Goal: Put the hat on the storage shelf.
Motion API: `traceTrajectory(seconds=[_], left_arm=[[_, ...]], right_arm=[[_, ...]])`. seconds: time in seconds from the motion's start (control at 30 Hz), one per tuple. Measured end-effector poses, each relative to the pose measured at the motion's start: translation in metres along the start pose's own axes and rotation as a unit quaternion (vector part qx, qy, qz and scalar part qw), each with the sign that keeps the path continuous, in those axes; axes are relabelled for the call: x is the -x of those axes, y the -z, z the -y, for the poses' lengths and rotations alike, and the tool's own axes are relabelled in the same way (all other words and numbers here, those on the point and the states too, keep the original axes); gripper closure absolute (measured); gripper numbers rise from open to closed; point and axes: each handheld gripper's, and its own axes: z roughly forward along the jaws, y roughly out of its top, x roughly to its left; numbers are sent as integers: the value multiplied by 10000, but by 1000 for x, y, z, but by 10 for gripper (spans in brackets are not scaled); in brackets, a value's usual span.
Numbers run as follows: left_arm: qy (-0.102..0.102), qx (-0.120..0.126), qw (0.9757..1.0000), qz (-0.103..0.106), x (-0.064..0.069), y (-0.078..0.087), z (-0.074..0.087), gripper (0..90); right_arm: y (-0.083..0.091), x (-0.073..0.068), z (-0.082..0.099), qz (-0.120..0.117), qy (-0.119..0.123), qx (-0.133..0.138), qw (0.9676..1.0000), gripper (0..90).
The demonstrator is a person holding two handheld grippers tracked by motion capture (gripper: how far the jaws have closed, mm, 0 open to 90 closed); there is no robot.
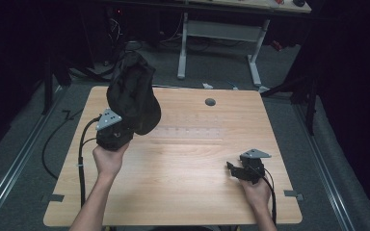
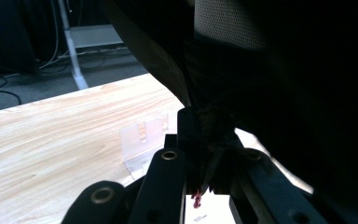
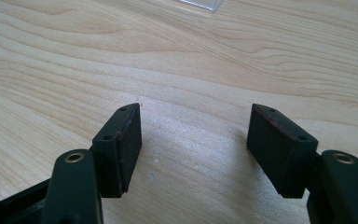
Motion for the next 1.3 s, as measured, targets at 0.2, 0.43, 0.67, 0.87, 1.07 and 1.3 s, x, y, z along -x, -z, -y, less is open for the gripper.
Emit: traceTrajectory(seconds=[0.2, 0.43, 0.67, 0.87, 1.07, 1.3], left_arm=[[-155, -94, 9996, -209, -4, -15, 7, 858], [-298, -198, 9985, -421, -10, -28, 17, 858], [-373, -264, 9973, -583, -17, -36, 23, 859], [-384, -347, 9964, -678, -21, -41, 30, 858], [-353, -372, 9960, -725, -23, -43, 34, 858], [-339, -416, 9957, -751, -21, -43, 34, 858]], right_arm=[[0, 0, 0, -1, -2, 0, 10000, 355], [0, 0, 0, -2, -1, -2, 10000, 354], [0, 0, 0, -1, -9, -5, 10000, 353], [0, 0, 0, -2, 10, 1, 10000, 353], [0, 0, 0, -3, 6, -1, 10000, 353], [0, 0, 0, -2, 18, 4, 10000, 353]])
